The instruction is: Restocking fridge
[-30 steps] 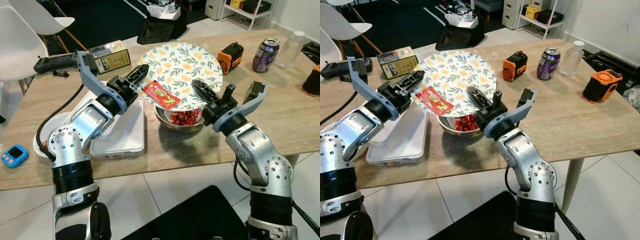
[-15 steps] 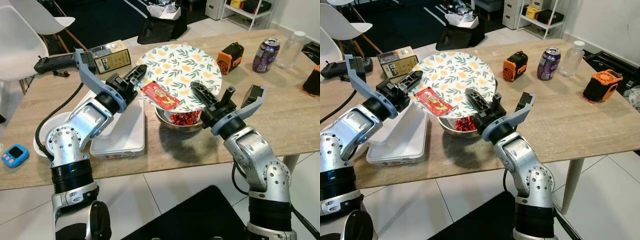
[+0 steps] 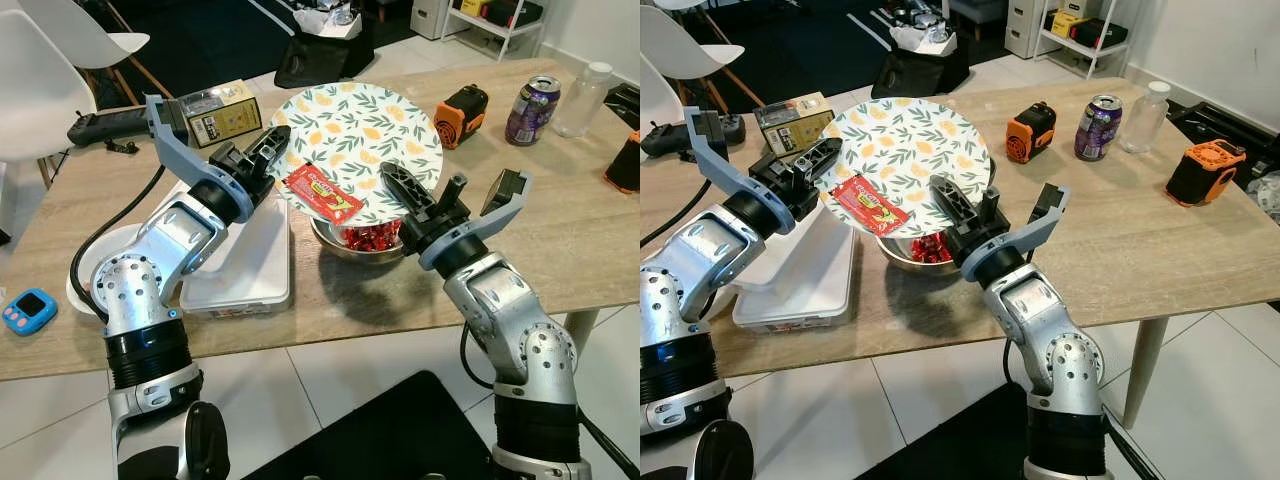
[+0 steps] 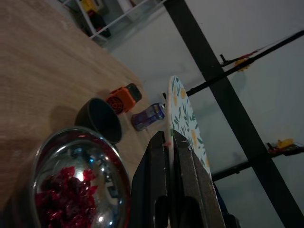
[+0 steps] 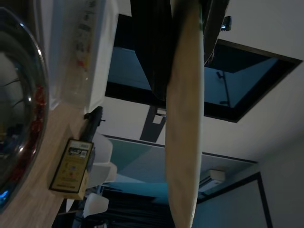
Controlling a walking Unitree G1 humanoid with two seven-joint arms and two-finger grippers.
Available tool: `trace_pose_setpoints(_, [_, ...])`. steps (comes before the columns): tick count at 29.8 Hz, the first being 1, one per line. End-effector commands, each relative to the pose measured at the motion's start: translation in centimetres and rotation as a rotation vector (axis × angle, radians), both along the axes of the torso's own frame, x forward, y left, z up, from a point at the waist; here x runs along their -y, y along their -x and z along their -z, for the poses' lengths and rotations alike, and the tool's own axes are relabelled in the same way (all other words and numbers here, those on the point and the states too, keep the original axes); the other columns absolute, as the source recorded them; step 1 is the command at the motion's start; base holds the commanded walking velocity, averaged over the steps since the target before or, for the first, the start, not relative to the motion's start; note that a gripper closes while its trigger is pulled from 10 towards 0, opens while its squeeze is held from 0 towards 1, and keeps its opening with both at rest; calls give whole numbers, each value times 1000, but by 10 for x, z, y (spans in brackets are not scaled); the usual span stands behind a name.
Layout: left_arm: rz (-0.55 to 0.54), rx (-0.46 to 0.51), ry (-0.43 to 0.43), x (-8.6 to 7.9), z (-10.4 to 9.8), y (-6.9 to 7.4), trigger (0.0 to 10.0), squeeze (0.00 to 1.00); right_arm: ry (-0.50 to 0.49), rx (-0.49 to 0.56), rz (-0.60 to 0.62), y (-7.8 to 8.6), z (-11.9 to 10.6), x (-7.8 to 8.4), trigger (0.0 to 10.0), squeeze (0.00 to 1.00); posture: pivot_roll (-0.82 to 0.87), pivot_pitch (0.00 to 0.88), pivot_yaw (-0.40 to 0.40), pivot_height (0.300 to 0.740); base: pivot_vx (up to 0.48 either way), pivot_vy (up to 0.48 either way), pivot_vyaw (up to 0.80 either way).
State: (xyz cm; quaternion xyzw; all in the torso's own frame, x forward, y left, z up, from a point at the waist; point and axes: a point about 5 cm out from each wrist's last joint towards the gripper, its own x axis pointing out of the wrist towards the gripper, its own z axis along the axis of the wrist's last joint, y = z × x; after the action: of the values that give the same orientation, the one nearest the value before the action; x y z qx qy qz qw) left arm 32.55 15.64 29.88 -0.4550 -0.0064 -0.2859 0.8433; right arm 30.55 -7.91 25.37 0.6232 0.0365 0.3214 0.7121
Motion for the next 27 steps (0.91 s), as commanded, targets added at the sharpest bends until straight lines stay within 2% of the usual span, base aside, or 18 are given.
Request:
trace_pose_setpoints(1, [57, 22, 22, 11, -4, 6, 6824, 0, 15, -46, -62, 3, 10, -25, 10000, 1000, 37, 173, 42, 737, 0, 0, 0])
trace_pose_setpoints(2, [57, 22, 22, 11, -4, 6, 6824, 0, 15, -46, -62, 3, 10, -25, 10000, 1000, 37, 173, 42, 737, 0, 0, 0])
trace_pose_setpoints(3, [52, 17, 31, 11, -4, 5, 10000, 0, 33, -37, -54, 3, 10, -24, 10000, 1000, 37, 174, 42, 737, 0, 0, 0])
trace_pose_setpoints(5, [46, 17, 41, 10, -5, 4, 10000, 0, 75, -21, -38, 2, 10, -23, 10000, 1000, 37, 174, 42, 737, 0, 0, 0])
trace_pose_setpoints(6, [31, 11, 55, 8, -6, 2, 10000, 0, 196, 37, 25, -1, 10, -18, 10000, 0, 34, 175, 41, 737, 0, 0, 0])
trace_pose_setpoints(7, [31, 11, 55, 8, -6, 2, 10000, 0, 196, 37, 25, -1, 10, -18, 10000, 0, 34, 175, 41, 737, 0, 0, 0])
trace_pose_setpoints(8, [18, 7, 67, 6, -8, 1, 10000, 0, 319, 113, 80, -2, 8, -13, 10000, 0, 34, 175, 41, 737, 0, 0, 0])
trace_pose_setpoints(9, [9, 5, 76, 5, -9, 0, 10000, 0, 369, 158, 102, -3, 7, -9, 10000, 0, 34, 175, 41, 737, 0, 0, 0])
trace_pose_setpoints(11, [9, 5, 76, 5, -9, 0, 10000, 0, 369, 158, 102, -3, 7, -9, 10000, 0, 34, 175, 41, 737, 0, 0, 0])
trace_pose_setpoints(12, [7, 10, 81, 4, -11, 0, 10000, 0, 467, 230, 151, -4, 4, -1, 10000, 0, 28, 174, 39, 737, 0, 0, 0])
trace_pose_setpoints(15, [1, 19, 86, 2, -13, -1, 10000, 0, 502, 277, 165, -6, 0, 17, 10000, 0, 28, 174, 39, 737, 0, 0, 0])
trace_pose_setpoints(16, [1, 19, 86, 2, -13, -1, 10000, 0, 502, 277, 165, -6, 0, 17, 10000, 0, 28, 174, 39, 737, 0, 0, 0])
trace_pose_setpoints(18, [-20, 25, 97, -3, -15, -2, 10000, 0, 353, 212, 169, -11, -3, 43, 10000, 0, 26, 170, 31, 737, 0, 0, 0])
trace_pose_setpoints(19, [-20, 25, 97, -3, -15, -2, 10000, 0, 353, 212, 169, -11, -3, 43, 10000, 0, 26, 170, 31, 737, 0, 0, 0])
trace_pose_setpoints(21, [-43, 36, 116, -9, -18, -3, 10000, 0, 188, 161, 220, -16, -6, 71, 10000, 0, 25, 169, 30, 737, 0, 0, 0])
trace_pose_setpoints(22, [-43, 36, 116, -9, -18, -3, 10000, 0, 188, 161, 220, -16, -6, 71, 10000, 0, 25, 169, 30, 737, 0, 0, 0])
trace_pose_setpoints(25, [-41, 52, 134, -10, -20, -2, 10000, 0, 103, 139, 272, -18, -5, 87, 10000, 0, 14, 161, 30, 737, 0, 0, 0])
trace_pose_setpoints(27, [-32, 59, 143, -9, -21, -1, 10000, 0, 111, 128, 314, -21, 1, 92, 10000, 0, 14, 161, 29, 737, 0, 0, 0])
